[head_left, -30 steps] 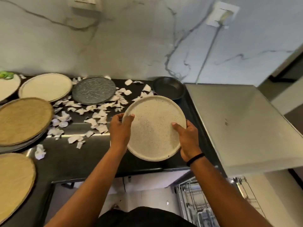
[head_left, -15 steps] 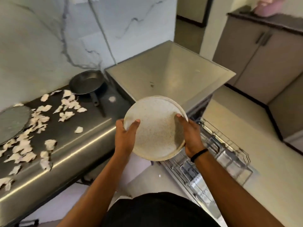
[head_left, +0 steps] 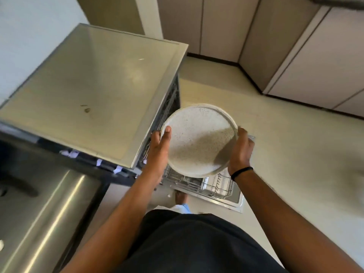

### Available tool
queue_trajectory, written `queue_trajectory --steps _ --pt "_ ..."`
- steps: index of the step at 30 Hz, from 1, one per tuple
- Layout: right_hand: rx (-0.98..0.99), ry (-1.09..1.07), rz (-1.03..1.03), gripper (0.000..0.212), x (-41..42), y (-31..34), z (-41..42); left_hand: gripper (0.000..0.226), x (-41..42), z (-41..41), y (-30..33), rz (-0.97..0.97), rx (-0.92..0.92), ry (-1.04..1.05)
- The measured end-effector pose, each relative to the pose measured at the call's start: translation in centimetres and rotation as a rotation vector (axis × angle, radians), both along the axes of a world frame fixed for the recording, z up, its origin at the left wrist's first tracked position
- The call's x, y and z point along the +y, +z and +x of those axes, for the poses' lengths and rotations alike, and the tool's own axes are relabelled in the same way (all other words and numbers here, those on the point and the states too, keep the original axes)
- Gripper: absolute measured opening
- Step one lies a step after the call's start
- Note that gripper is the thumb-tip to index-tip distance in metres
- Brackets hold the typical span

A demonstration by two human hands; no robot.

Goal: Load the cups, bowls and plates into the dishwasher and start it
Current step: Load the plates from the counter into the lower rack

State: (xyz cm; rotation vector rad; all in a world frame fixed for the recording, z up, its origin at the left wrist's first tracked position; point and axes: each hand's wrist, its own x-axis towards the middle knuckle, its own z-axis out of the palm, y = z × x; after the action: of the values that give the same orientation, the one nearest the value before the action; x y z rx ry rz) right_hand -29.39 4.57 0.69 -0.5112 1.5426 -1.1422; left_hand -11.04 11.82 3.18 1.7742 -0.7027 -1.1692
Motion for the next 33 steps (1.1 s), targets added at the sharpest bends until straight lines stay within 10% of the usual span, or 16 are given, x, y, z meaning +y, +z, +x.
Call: queue_trajectory --steps 7,11,15,18,33 --pt "-0.044 -0.125 0.021 0.019 -4.4 -2.0 -1.5 0.056 -8.0 -1.0 -3.2 -0.133 0.267 0.02" --pt "-0.238 -0.182 0.135 0.021 -5.5 -6.6 -2.6 0.102 -11.3 -1.7 -7.6 -0.048 0.336 -0.006" --pt "-0.357 -0.178 0.366 0.011 -5.7 -12.8 -3.4 0.017 -13.3 -2.2 -13.7 0.035 0.344 0.109" --pt "-0.409 -0.068 0.533 0.02 -5.5 -18.6 -3.8 0.027 -12.9 -1.4 -19.3 0.195 0.363 0.219" --pt "0.011 0.584 0.931 0.025 -2.6 -41.8 3.3 0.028 -8.1 6.2 -42.3 0.746 -0.123 0.348"
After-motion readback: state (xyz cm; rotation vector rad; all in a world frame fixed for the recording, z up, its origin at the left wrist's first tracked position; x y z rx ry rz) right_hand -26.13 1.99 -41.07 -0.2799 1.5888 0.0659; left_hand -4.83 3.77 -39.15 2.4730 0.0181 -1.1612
